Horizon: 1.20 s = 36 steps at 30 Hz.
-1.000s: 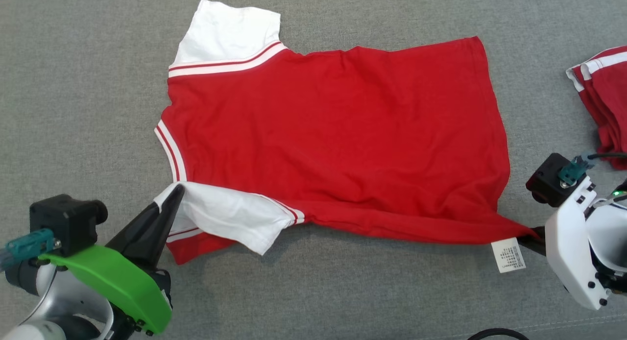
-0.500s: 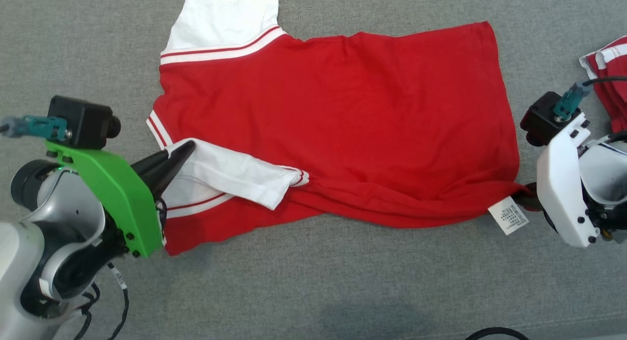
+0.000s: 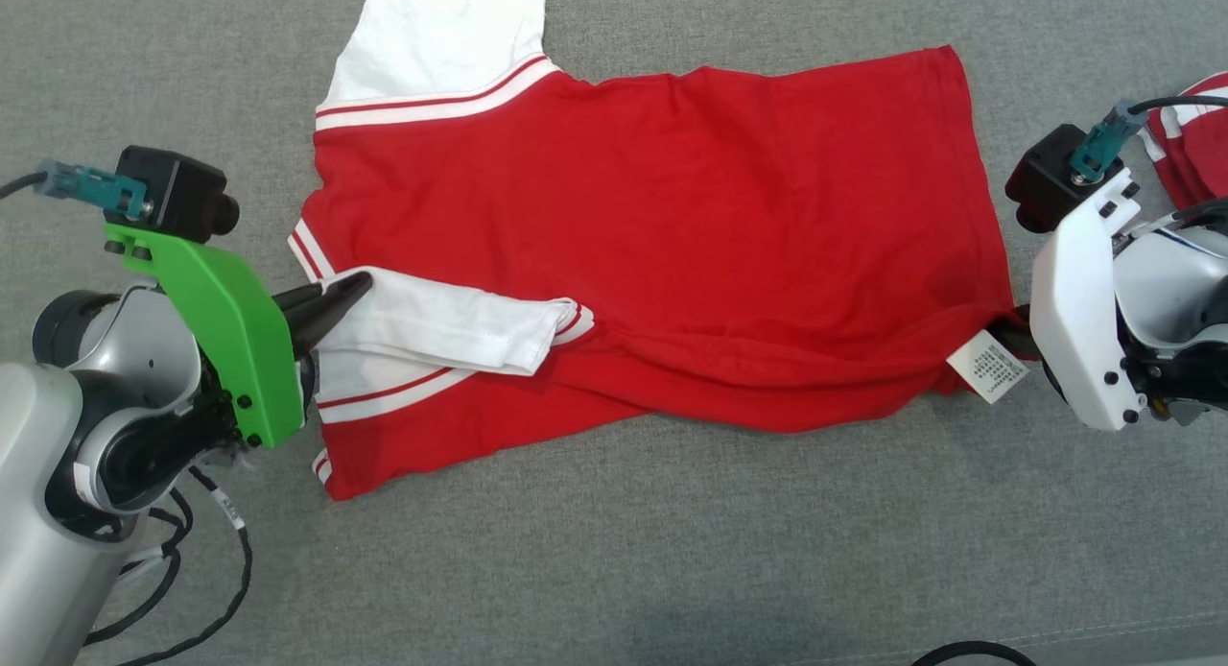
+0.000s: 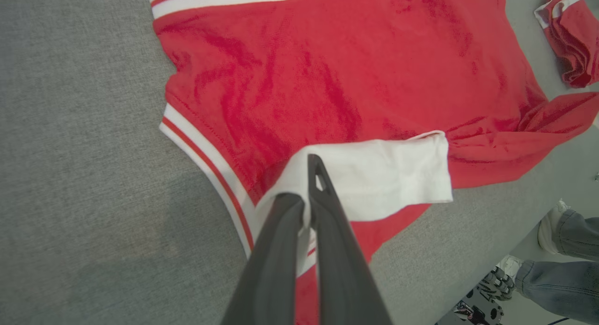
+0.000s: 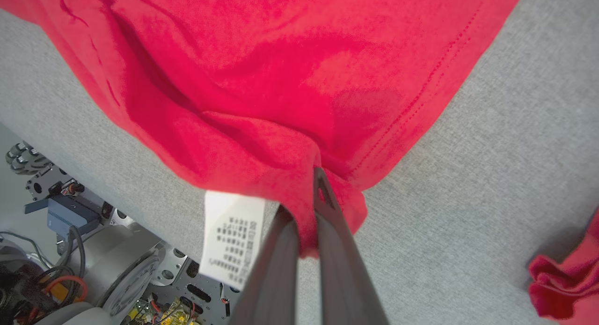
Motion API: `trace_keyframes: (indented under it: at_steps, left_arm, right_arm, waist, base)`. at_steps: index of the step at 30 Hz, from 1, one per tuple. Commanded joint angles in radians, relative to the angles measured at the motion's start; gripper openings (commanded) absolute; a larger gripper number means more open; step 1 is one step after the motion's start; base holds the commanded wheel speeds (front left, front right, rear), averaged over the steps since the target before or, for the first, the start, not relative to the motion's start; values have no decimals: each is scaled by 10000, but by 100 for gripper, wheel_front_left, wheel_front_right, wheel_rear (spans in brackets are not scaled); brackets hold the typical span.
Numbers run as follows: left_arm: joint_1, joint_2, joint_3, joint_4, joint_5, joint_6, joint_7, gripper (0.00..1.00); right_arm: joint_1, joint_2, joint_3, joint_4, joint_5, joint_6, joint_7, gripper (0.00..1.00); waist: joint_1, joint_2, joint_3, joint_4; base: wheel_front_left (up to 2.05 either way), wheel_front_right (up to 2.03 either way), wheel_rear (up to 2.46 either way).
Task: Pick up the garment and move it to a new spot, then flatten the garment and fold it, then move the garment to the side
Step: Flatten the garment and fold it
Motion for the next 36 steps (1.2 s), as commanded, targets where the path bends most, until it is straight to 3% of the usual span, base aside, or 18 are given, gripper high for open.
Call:
trace_keyframes:
  at_steps: [1, 2, 7, 15, 16, 17, 19, 20, 25, 27, 32, 36]
  left_arm:
    - [-231, -183, 80, 171, -225, -106, -154, 30]
    - [-240, -253, 133, 297, -214, -173, -260, 100]
    - [-281, -403, 344, 651, -405, -481, -669, 100]
    - [220, -786, 1660, 658, -666, -27, -2515, 100]
    - [523, -821, 1846, 539, -805, 84, -2727, 100]
    - [862, -816, 2010, 365, -860, 170, -2905, 100]
    - [1728, -739, 2112, -68, -998, 309, -3104, 100]
    - [2233, -699, 2102, -286, -1066, 378, -3178, 100]
    - [4906, -835, 2209, -1520, -1158, 666, -4108, 100]
    - [5189, -895, 2186, -1627, -1063, 716, -4271, 100]
    - [6038, -1492, 1941, -1577, -325, 1074, -5411, 100]
    - [6203, -1942, 1691, -1356, 335, 1292, -6186, 100]
  right_arm:
    - [2, 17, 101, 105, 48, -16, -129, 0]
    - [73, 28, 181, 154, 127, -16, -161, 0]
    - [217, 34, 350, 247, 239, -16, -288, 0]
    - [409, -40, 522, 417, 240, -16, -772, 0]
    - [430, -19, 515, 460, 196, -16, -874, 11]
    - [460, 6, 528, 509, 159, -16, -965, 31]
    - [511, 30, 560, 588, 143, -16, -1092, 51]
    - [518, 41, 520, 606, 75, -16, -1201, 100]
    - [784, 55, 5, 697, -393, -16, -2045, 100]
    - [896, -2, -124, 630, -475, -16, -2216, 100]
    - [2156, -187, -1309, -247, -1154, -15, -3980, 100]
    - [3652, 174, -2581, -680, -2258, -16, -5879, 100]
  waist:
    - [-1, 0, -28, 23]
    - [-1, 0, -50, 29]
    - [-1, 0, -138, 23]
    - [-1, 0, -521, 38]
    - [-1, 0, -593, 27]
    - [-1, 0, -663, 29]
    - [-1, 0, -781, 26]
    - [-1, 0, -826, 30]
    - [-1, 0, -1054, 74]
    - [-1, 0, -1123, 115]
    - [-1, 0, -1692, 319]
    - [-1, 0, -2029, 386]
  base:
    - [0, 0, 0]
    - [0, 0, 0]
    - [0, 0, 0]
    - [0, 0, 0]
    - [0, 0, 0]
    - [0, 0, 0]
    - [0, 0, 0]
    - [0, 0, 0]
    - [0, 0, 0]
    - [0, 0, 0]
    - [0, 0, 0]
    - [0, 0, 0]
